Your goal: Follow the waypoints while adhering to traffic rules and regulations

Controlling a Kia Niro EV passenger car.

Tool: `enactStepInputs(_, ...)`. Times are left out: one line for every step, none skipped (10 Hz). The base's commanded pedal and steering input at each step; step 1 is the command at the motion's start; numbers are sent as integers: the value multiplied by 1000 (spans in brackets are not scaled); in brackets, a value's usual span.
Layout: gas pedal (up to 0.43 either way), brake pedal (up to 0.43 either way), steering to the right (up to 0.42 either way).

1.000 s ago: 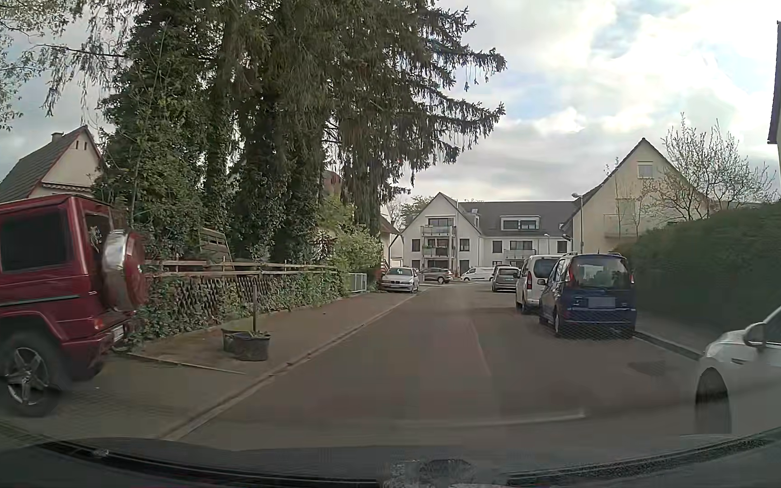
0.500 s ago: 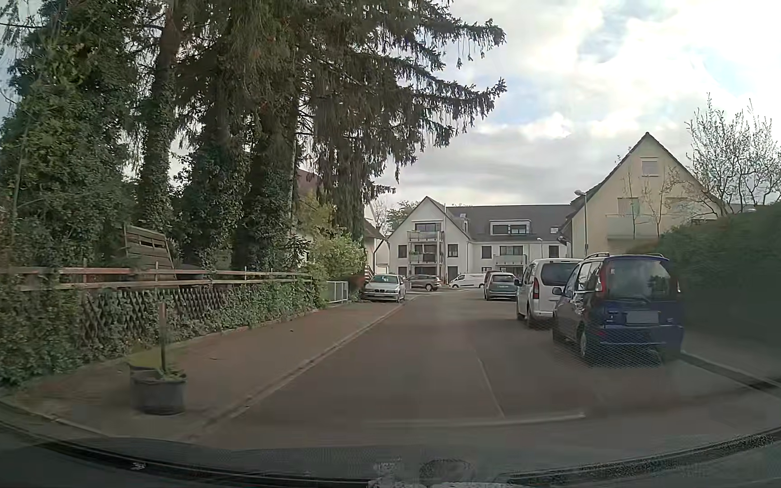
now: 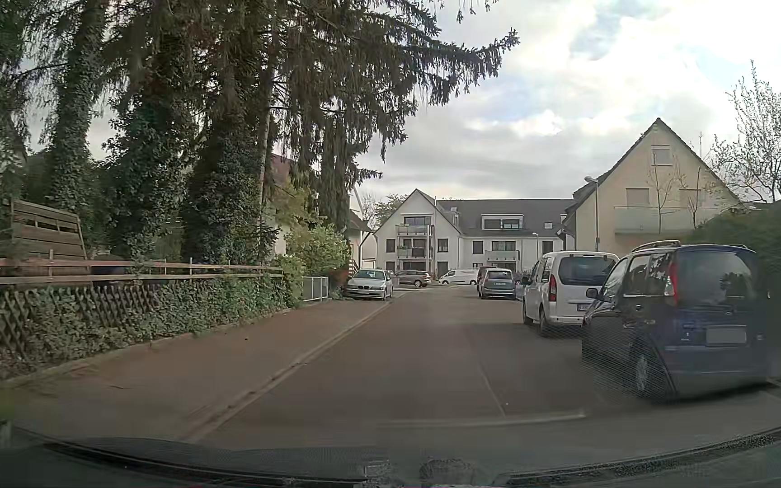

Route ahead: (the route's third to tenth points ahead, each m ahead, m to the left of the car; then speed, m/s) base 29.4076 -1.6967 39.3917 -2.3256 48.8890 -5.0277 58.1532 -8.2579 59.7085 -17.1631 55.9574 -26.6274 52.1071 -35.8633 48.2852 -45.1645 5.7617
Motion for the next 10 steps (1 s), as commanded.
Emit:
enactStepInputs(87, 0, 33)
enactStepInputs(79, 0, 33)
enactStepInputs(79, 0, 32)
enactStepInputs(79, 0, 32)
enactStepInputs(79, 0, 31)
enactStepInputs(79, 0, 26)
enactStepInputs(79, 0, 20)
enactStepInputs(79, 0, 15)
enactStepInputs(79, 0, 14)
enactStepInputs(79, 0, 15)
